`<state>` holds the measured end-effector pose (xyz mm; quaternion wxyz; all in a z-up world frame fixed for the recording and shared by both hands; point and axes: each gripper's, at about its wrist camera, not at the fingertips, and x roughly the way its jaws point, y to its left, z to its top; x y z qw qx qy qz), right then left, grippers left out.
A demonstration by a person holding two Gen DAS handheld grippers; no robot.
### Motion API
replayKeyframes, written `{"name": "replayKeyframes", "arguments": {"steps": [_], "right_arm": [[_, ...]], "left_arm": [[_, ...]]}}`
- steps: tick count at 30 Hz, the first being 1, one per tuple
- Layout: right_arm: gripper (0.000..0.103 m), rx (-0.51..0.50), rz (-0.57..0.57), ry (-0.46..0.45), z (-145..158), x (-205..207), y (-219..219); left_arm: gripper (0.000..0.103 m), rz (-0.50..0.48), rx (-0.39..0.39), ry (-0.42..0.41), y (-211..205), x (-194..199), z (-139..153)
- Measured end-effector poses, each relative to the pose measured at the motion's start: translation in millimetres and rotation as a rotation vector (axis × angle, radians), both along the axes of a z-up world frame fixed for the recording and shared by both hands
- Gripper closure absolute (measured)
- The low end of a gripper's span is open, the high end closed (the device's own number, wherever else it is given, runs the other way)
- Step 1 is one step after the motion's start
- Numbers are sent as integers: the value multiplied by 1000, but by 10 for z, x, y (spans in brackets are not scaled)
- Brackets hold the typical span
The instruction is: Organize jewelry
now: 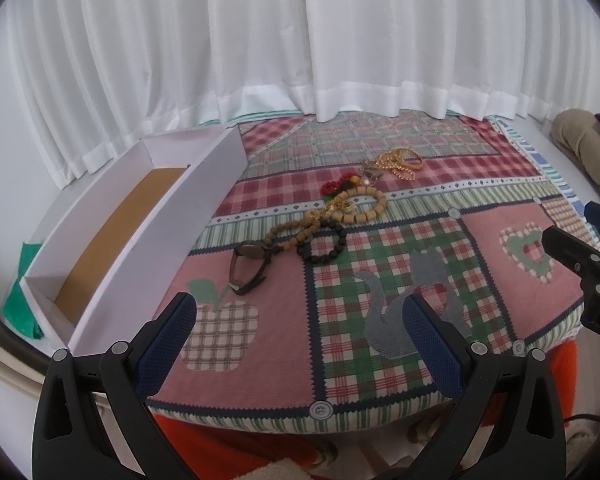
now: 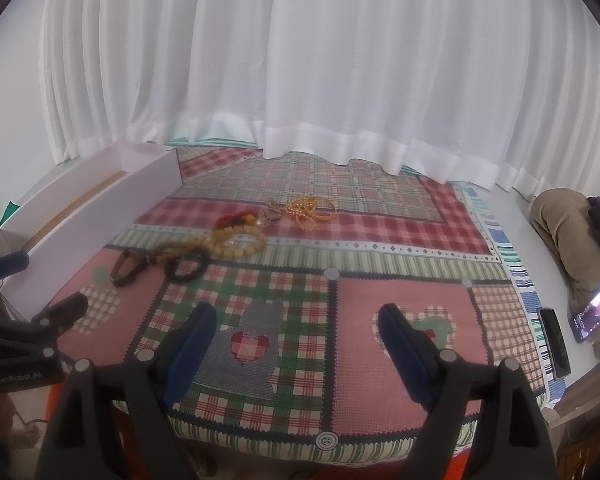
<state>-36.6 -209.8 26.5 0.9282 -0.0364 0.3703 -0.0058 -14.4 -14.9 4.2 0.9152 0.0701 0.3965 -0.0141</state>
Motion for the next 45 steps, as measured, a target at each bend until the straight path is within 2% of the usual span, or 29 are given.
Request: {"name": "replayKeyframes", "arguments": {"steps": [12, 30, 35, 40, 45], "right_arm": [[18, -2, -22, -11, -3, -22, -28], [18, -5, -35, -14, -12, -36, -64], [18, -2, -38, -19, -9, -68, -101], [18, 3, -35, -13, -22, -59, -120], [18, 20, -24, 15, -81, 18, -111]], "left_arm": [[1, -16, 43, -18, -126, -12, 13], [1, -58, 23, 2, -177, -24, -51], [1, -16, 25, 6, 5, 15, -35], [1, 84, -40, -10, 434, 113, 33], [1, 109, 22, -25, 482, 184, 30]]}}
